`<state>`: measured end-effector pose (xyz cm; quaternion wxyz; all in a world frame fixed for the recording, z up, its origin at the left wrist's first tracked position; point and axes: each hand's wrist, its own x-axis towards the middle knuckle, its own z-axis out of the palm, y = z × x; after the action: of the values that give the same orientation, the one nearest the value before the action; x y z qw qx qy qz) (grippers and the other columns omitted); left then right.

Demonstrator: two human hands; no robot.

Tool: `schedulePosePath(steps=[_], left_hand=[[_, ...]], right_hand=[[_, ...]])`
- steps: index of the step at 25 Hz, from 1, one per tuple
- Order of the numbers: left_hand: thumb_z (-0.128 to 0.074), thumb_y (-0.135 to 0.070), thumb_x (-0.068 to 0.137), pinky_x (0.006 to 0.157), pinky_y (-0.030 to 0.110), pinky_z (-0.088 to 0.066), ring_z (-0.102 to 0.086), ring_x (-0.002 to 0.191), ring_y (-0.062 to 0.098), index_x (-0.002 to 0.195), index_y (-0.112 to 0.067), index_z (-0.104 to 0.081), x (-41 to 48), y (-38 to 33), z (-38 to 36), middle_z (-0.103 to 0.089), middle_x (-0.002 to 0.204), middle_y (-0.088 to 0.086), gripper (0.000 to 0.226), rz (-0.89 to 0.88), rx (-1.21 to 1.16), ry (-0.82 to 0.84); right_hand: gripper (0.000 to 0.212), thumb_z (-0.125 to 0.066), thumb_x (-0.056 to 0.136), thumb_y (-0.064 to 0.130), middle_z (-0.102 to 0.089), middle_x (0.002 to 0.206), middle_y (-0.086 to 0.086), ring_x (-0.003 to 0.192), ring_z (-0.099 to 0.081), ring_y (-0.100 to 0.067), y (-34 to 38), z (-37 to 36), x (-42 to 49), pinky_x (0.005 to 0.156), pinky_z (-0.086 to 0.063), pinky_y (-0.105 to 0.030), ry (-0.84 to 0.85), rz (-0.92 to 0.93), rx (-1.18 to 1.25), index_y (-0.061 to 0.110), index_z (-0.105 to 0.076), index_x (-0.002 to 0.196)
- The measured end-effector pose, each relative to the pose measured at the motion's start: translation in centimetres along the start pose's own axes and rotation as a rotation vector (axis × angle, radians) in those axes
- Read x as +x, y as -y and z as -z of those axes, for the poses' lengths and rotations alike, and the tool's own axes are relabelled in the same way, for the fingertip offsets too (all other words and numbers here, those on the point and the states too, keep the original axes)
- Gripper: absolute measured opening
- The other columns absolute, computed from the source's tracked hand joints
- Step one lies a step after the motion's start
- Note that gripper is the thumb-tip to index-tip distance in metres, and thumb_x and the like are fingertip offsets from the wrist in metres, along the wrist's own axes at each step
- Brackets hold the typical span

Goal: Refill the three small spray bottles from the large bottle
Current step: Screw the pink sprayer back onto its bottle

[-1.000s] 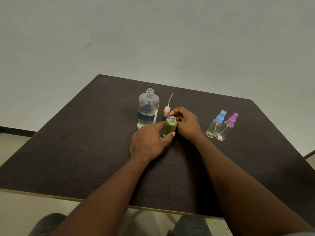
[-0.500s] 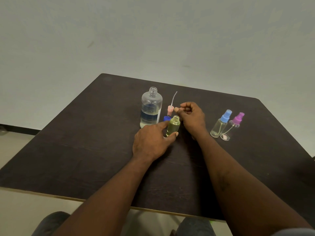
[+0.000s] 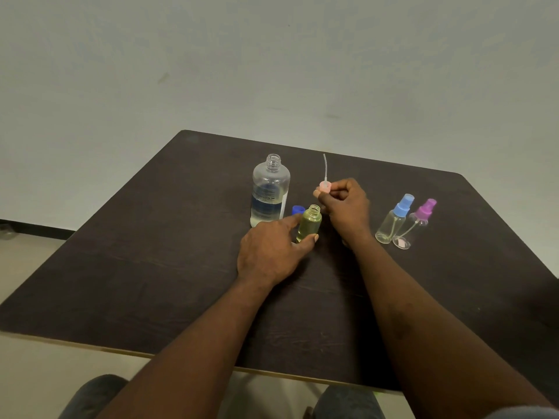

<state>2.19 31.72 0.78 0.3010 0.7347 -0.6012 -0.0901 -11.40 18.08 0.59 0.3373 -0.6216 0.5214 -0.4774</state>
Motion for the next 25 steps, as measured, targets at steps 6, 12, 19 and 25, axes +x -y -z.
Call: schedulePosePath(steps=[6,12,19,25], left_hand=[[-0.054,-0.071,0.094,0.077,0.03,-0.043,-0.058,0.086,0.01,0.146,-0.047,-0.054,0.0,0.0,0.0,-0.07,0.088,-0.011,0.058,-0.009,-0.01,-0.019],[-0.053,-0.072,0.094,0.075,0.03,-0.043,-0.058,0.084,0.012,0.14,-0.048,-0.058,-0.1,0.0,0.0,-0.062,0.081,-0.013,0.052,-0.003,-0.013,-0.011],[-0.053,-0.072,0.095,0.077,0.031,-0.044,-0.068,0.098,0.019,0.143,-0.048,-0.057,-0.2,-0.1,0.2,-0.074,0.095,-0.007,0.054,-0.016,-0.002,-0.025],[-0.053,-0.072,0.094,0.077,0.03,-0.042,-0.059,0.088,0.013,0.144,-0.048,-0.056,-0.2,-0.1,0.2,-0.062,0.083,-0.012,0.055,-0.006,0.001,-0.019]], right_hand=[[0.014,-0.075,0.096,0.02,-0.077,0.097,-0.004,0.08,-0.065,-0.007,1.1,3.4,-5.3,0.07,-0.055,-0.024,0.015,0.052,0.349,0.015,-0.078,0.109],[0.011,-0.08,0.087,0.02,-0.074,0.099,-0.004,0.085,-0.063,-0.011,4.0,6.1,-6.1,0.068,-0.051,-0.023,-0.033,0.108,0.554,0.019,-0.077,0.097],[0.009,-0.08,0.09,0.011,-0.072,0.087,0.004,0.079,-0.064,-0.009,5.8,7.1,-6.4,0.071,-0.055,-0.025,-0.04,0.291,0.305,0.017,-0.074,0.093],[0.011,-0.083,0.089,0.015,-0.076,0.091,-0.001,0.08,-0.067,-0.022,6.4,7.1,-6.2,0.073,-0.058,-0.037,0.007,0.33,0.109,0.013,-0.075,0.097]])
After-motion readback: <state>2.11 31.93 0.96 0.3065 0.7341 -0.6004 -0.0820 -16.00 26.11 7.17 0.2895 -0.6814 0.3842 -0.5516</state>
